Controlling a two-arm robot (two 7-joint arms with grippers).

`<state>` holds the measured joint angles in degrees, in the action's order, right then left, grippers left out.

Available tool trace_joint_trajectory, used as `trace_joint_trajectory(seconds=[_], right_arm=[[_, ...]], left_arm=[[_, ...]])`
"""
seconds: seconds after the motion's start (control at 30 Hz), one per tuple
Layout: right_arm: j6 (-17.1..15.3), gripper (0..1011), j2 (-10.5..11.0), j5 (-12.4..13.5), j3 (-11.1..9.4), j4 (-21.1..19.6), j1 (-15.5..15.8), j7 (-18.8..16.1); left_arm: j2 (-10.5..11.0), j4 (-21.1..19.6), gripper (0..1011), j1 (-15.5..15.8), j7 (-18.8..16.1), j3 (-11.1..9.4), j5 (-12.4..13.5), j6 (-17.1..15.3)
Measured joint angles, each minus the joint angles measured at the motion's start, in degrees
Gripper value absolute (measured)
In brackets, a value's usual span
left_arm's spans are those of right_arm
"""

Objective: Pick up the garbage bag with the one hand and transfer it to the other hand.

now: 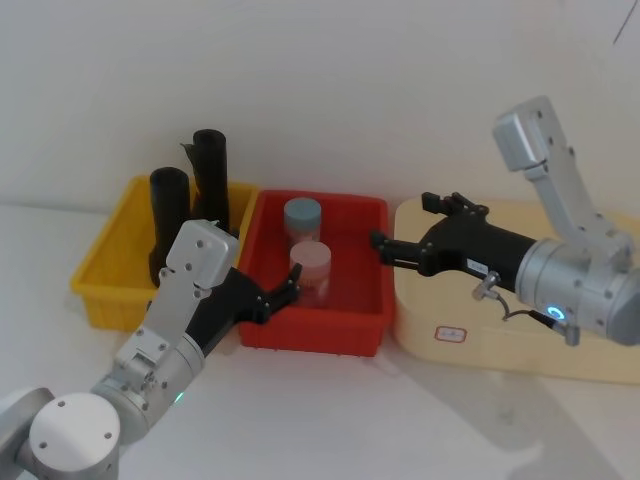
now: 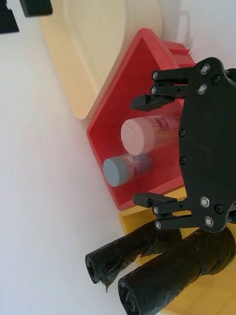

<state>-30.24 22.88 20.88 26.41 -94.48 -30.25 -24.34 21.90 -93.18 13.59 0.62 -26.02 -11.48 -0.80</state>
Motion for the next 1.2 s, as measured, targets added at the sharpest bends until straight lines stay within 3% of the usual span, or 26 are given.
trace_joint_trajectory(seconds=[0.47, 1.2], right_arm=[[-1.4, 1000, -2.2, 0.2, 3.4, 7.1, -6.2, -2.6], [-0.5, 1000, -8.8, 0.3, 7.3, 20.7, -12.8, -2.6]], left_arm=[[0.0, 0.0, 1001, 0.0, 0.0, 0.0, 0.0, 0.0], [0.0, 0.0, 1001, 0.0, 0.0, 0.0, 0.0, 0.0]])
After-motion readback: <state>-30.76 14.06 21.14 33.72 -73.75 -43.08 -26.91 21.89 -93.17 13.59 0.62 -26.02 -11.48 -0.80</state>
